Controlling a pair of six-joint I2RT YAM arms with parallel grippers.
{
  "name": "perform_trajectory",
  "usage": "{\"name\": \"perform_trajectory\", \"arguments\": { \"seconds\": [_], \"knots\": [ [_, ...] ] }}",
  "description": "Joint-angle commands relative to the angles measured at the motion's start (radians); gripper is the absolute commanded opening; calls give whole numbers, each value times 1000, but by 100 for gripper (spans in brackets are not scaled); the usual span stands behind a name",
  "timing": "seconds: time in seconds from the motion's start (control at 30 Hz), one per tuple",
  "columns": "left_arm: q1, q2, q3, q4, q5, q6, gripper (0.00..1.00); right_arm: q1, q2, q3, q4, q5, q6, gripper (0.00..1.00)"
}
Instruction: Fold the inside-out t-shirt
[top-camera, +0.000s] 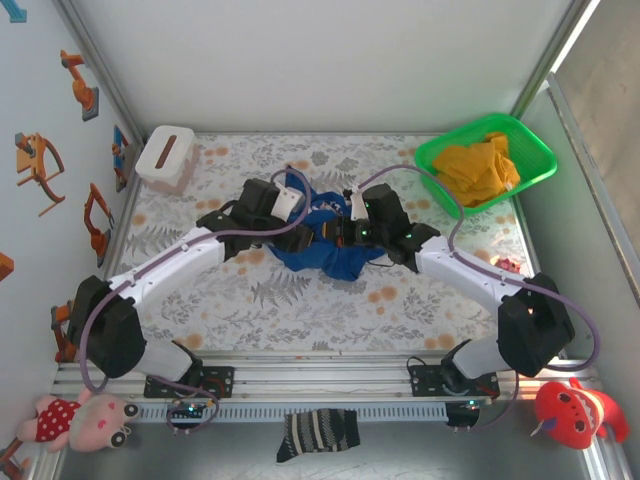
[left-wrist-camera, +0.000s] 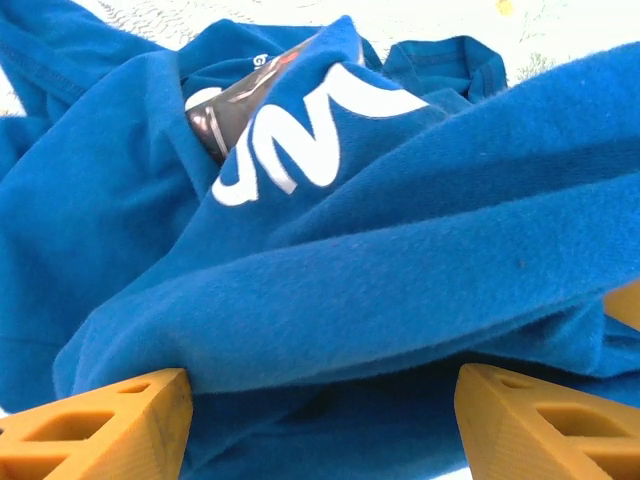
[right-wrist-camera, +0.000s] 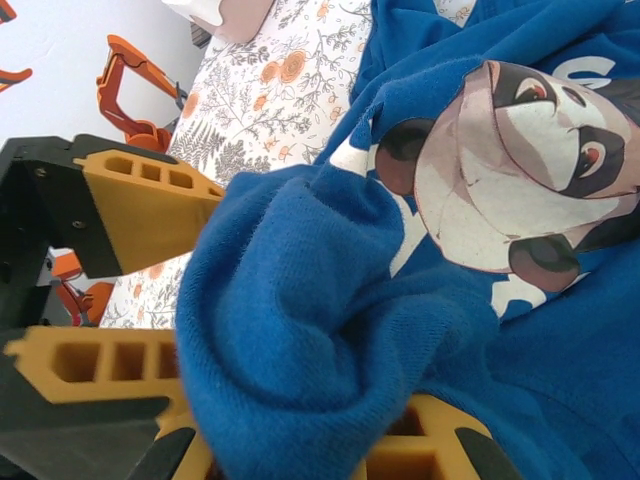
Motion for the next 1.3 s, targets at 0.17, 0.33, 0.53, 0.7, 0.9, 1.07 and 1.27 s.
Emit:
{"name": "perform_trajectory", "arguments": {
  "seconds": [0.17,0.33,0.53,0.7,0.9,1.07,1.27],
  "knots": [
    [-14,127,88,61,-106,113,64,-6,-25,36,-4,-34,-11,0],
    [-12,180,149,73,-106,123,46,-5,-35,24,-22,-24,-16,0],
    [-13,180,188,57,-42,126,6,-14,-52,2,-32,-15,-27,0],
    [-7,109,182,28,33,90,0,-62,-37,4,-30,-27,-31,0],
    [45,-1,167,42,303,-56,0,-127,85,52,-18,-36,-40,0],
    [118,-53,103,216,567,-285,0,-144,205,115,-26,-11,-36,31],
    [149,-68,38,364,658,-415,0,-141,37,38,-77,35,-21,42]
  ]
}}
